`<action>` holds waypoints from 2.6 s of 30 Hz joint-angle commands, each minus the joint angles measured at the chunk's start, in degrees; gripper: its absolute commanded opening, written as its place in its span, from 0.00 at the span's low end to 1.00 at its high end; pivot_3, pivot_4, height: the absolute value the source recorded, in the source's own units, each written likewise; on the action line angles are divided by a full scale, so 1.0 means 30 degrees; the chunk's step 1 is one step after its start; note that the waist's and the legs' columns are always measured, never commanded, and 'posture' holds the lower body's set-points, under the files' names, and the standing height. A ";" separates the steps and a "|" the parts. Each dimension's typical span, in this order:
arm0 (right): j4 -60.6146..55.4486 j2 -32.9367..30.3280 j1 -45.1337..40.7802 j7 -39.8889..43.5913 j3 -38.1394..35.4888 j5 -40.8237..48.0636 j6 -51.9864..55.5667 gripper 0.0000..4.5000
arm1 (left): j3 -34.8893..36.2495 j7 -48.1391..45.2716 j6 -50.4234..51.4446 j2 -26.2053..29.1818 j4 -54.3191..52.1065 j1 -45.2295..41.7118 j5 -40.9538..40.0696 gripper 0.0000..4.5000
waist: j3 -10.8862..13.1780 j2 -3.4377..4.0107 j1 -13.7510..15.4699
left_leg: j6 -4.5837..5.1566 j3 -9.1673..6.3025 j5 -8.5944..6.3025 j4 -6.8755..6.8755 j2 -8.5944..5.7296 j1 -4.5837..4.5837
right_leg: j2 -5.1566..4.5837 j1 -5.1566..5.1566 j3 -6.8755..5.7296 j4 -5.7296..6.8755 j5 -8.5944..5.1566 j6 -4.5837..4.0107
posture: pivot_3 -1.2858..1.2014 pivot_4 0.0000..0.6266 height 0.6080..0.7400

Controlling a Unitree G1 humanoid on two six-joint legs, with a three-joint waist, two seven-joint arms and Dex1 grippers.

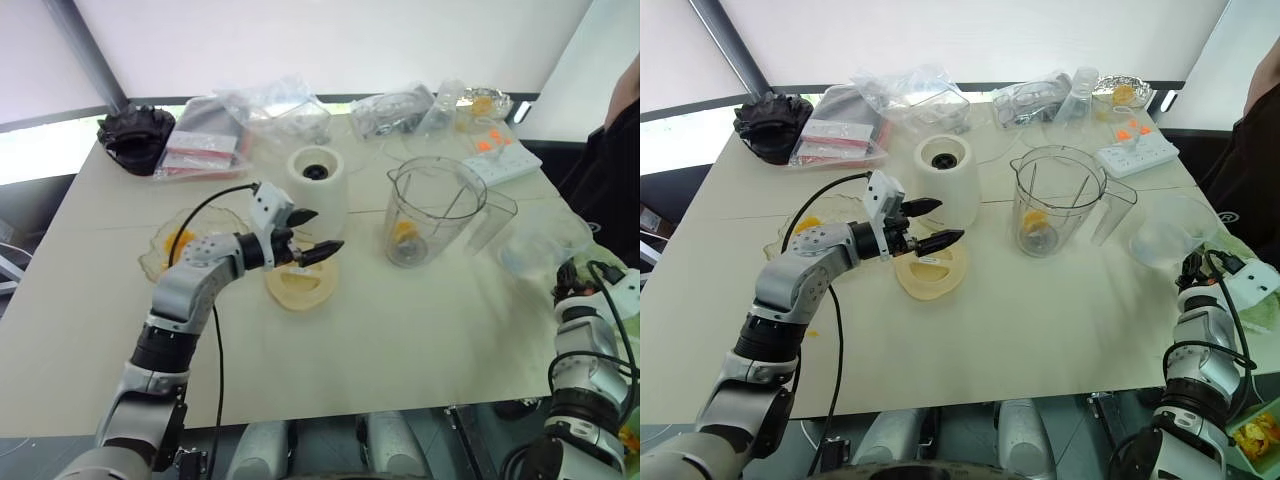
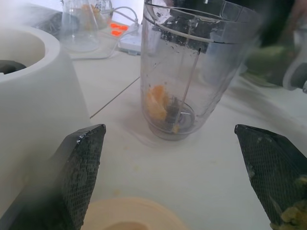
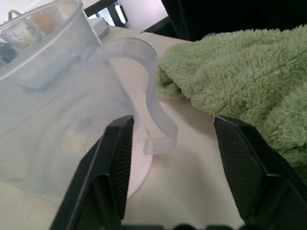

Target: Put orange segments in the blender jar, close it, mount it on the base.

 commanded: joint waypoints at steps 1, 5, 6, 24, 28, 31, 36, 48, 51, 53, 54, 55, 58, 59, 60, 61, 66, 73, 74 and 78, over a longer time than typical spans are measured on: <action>-0.1721 -0.0321 0.0882 0.0006 -0.0094 -0.0032 0.0277 0.54 | 0.0095 -0.0073 -0.0474 -0.0057 -0.0381 -0.0256 -0.0037 1.00 | 0.0000 0.0001 0.0023 | 0.0000 0.0000 0.0000 -0.0002 0.0001 0.0000 | 0.0002 -0.0001 -0.0003 0.0000 -0.0001 0.0000 | 0.52 0.24 1.00; -0.5427 0.0240 0.3330 -0.0375 -0.0265 0.0447 0.1606 0.54 | 0.0135 -0.0091 -0.0576 -0.0081 -0.0258 -0.0273 0.0001 1.00 | -0.0001 0.0004 0.0120 | 0.0000 -0.0009 0.0000 -0.0014 0.0000 -0.0008 | -0.0003 -0.0003 -0.0008 -0.0003 -0.0003 0.0002 | 0.52 0.24 1.00; -0.6923 0.0561 0.4331 -0.0483 -0.0251 0.0661 0.2097 0.54 | 0.0137 -0.0079 -0.0597 -0.0089 -0.0250 -0.0264 0.0012 1.00 | -0.0002 0.0004 0.0138 | 0.0000 -0.0015 -0.0001 -0.0015 0.0002 -0.0011 | -0.0010 -0.0005 -0.0007 -0.0004 -0.0003 0.0002 | 0.52 0.24 1.00; -2.1222 0.1509 0.8208 -0.3082 0.2115 0.6659 1.0166 0.54 | -0.0109 -0.0619 -0.1257 -0.0366 0.1319 -0.1187 0.0312 1.00 | -0.0005 0.0001 0.0158 | -0.0001 -0.0041 0.0000 0.0028 0.0026 -0.0057 | -0.0021 -0.0003 -0.0016 -0.0076 -0.0048 -0.0068 | 0.52 0.24 1.00; -2.0295 0.1340 0.6853 -0.3144 0.3325 0.5356 1.0045 0.54 | -0.0085 -0.0732 -0.1307 -0.0419 0.1578 -0.1435 0.0380 1.00 | -0.0004 -0.0001 0.0145 | -0.0001 -0.0042 0.0000 0.0022 0.0020 -0.0058 | -0.0019 -0.0006 -0.0018 -0.0078 -0.0043 -0.0060 | 0.52 0.24 1.00; -1.9563 0.1435 0.6198 -0.2909 0.4317 0.4194 0.9674 0.54 | -0.0068 -0.0764 -0.1225 -0.0361 0.1283 -0.1250 0.0367 1.00 | -0.0004 -0.0001 0.0138 | -0.0001 -0.0042 0.0000 0.0012 0.0009 -0.0055 | -0.0001 -0.0013 -0.0024 -0.0071 -0.0044 -0.0060 | 0.52 0.24 1.00; -1.9298 0.1406 0.6025 -0.2344 0.5375 0.2916 0.9344 0.54 | 0.0210 -0.0559 -0.1026 -0.0158 0.0835 -0.0904 0.0308 1.00 | -0.0004 0.0000 0.0132 | -0.0001 -0.0042 0.0000 0.0000 0.0013 -0.0056 | -0.0002 -0.0026 -0.0024 -0.0064 -0.0010 -0.0001 | 0.52 0.24 1.00; -1.7915 0.1480 0.4516 -0.1541 0.6341 0.0360 0.8638 0.96 | 0.0319 -0.0076 -0.0583 0.0048 -0.0071 -0.0374 0.0090 1.00 | -0.0005 -0.0001 0.0135 | -0.0002 -0.0043 0.0001 0.0004 0.0012 -0.0056 | -0.0003 -0.0026 -0.0024 -0.0063 -0.0008 0.0001 | 0.52 0.24 1.00; -1.7466 0.1528 0.4002 -0.1571 0.6289 -0.0131 0.8428 0.96 | 0.0287 -0.0047 -0.0555 0.0038 -0.0091 -0.0375 0.0088 1.00 | -0.0004 0.0000 0.0123 | -0.0002 -0.0041 0.0001 0.0002 0.0009 -0.0056 | -0.0003 -0.0027 -0.0023 -0.0063 -0.0007 0.0002 | 0.52 0.24 1.00; -1.7153 0.1550 0.3697 -0.1570 0.6269 -0.0433 0.8286 0.96 | 0.0250 -0.0015 -0.0506 0.0018 -0.0162 -0.0355 0.0080 1.00 | -0.0004 -0.0001 0.0090 | -0.0002 -0.0039 0.0001 0.0002 0.0009 -0.0056 | -0.0002 -0.0029 -0.0022 -0.0063 -0.0007 0.0001 | 0.52 0.24 1.00; -1.6966 0.1585 0.3559 -0.1619 0.6250 -0.0635 0.8165 0.96 | 0.0237 0.0002 -0.0491 0.0013 -0.0195 -0.0339 0.0077 1.00 | -0.0004 -0.0001 0.0093 | -0.0002 -0.0039 0.0001 0.0002 0.0008 -0.0055 | 0.0000 -0.0029 -0.0023 -0.0061 -0.0007 0.0001 | 0.52 0.24 1.00; -1.6743 0.1581 0.3442 -0.1582 0.6265 -0.0850 0.7982 0.96 | 0.0226 0.0013 -0.0484 0.0006 -0.0205 -0.0339 0.0078 1.00 | -0.0004 -0.0001 0.0096 | -0.0002 -0.0040 0.0000 0.0001 0.0007 -0.0055 | 0.0001 -0.0030 -0.0024 -0.0058 -0.0006 0.0002 | 0.52 0.24 1.00; -1.6138 0.1662 0.3110 -0.1498 0.6207 -0.1201 0.7629 0.96 | 0.0213 0.0023 -0.0473 -0.0001 -0.0216 -0.0341 0.0077 1.00 | -0.0004 -0.0001 0.0104 | -0.0002 -0.0040 0.0001 0.0001 0.0005 -0.0055 | 0.0001 -0.0030 -0.0024 -0.0055 -0.0005 0.0005 | 0.52 0.24 1.00; -1.5987 0.1683 0.3032 -0.1447 0.6189 -0.1288 0.7544 0.96 | 0.0210 0.0019 -0.0473 0.0003 -0.0235 -0.0325 0.0074 1.00 | -0.0004 -0.0001 0.0104 | -0.0002 -0.0039 0.0001 0.0001 0.0004 -0.0056 | 0.0000 -0.0030 -0.0024 -0.0055 -0.0005 0.0005 | 0.52 0.24 1.00; -1.5885 0.1695 0.2985 -0.1401 0.6183 -0.1356 0.7471 0.96 | 0.0209 0.0017 -0.0474 0.0006 -0.0249 -0.0313 0.0072 1.00 | -0.0004 0.0000 0.0104 | -0.0002 -0.0038 0.0001 0.0001 0.0004 -0.0056 | 0.0000 -0.0030 -0.0023 -0.0056 -0.0005 0.0005 | 0.52 0.24 1.00; -1.5696 0.1708 0.2854 -0.1356 0.6179 -0.1398 0.7405 0.96 | 0.0204 0.0018 -0.0483 -0.0001 -0.0237 -0.0325 0.0078 1.00 | -0.0004 -0.0001 0.0104 | -0.0002 -0.0038 0.0001 0.0001 0.0002 -0.0056 | 0.0000 -0.0030 -0.0023 -0.0056 -0.0005 0.0004 | 0.52 0.24 1.00; -1.4671 0.1846 0.2246 -0.1090 0.6329 -0.1802 0.6899 0.96 | 0.0202 0.0040 -0.0583 -0.0059 -0.0115 -0.0430 0.0123 1.00 | -0.0004 0.0000 0.0100 | -0.0002 -0.0038 0.0001 0.0003 0.0003 -0.0055 | 0.0000 -0.0030 -0.0023 -0.0054 -0.0005 0.0004 | 0.52 0.24 1.00; -1.3209 0.2210 0.1205 -0.0997 0.6402 -0.2437 0.6083 0.96 | 0.0228 0.0151 -0.0728 -0.0136 -0.0102 -0.0434 0.0191 1.00 | -0.0004 0.0000 0.0076 | -0.0002 -0.0037 0.0001 -0.0003 0.0003 -0.0055 | 0.0000 -0.0036 -0.0023 -0.0052 -0.0003 0.0004 | 0.52 0.24 1.00; -1.2967 0.2256 0.1049 -0.0985 0.6410 -0.2537 0.5956 0.96 | 0.0224 0.0189 -0.0761 -0.0161 -0.0096 -0.0441 0.0214 1.00 | -0.0004 0.0000 0.0074 | -0.0003 -0.0038 0.0001 -0.0003 0.0003 -0.0055 | 0.0000 -0.0036 -0.0023 -0.0050 -0.0003 0.0005 | 0.52 0.24 1.00; -1.2339 0.2385 0.0659 -0.0945 0.6443 -0.2919 0.5474 0.66 | 0.0235 0.0317 -0.0825 -0.0230 -0.0115 -0.0421 0.0236 1.00 | -0.0004 0.0000 0.0083 | -0.0003 -0.0037 0.0001 -0.0004 0.0002 -0.0055 | 0.0000 -0.0037 -0.0023 -0.0048 -0.0003 0.0005 | 0.52 0.24 1.00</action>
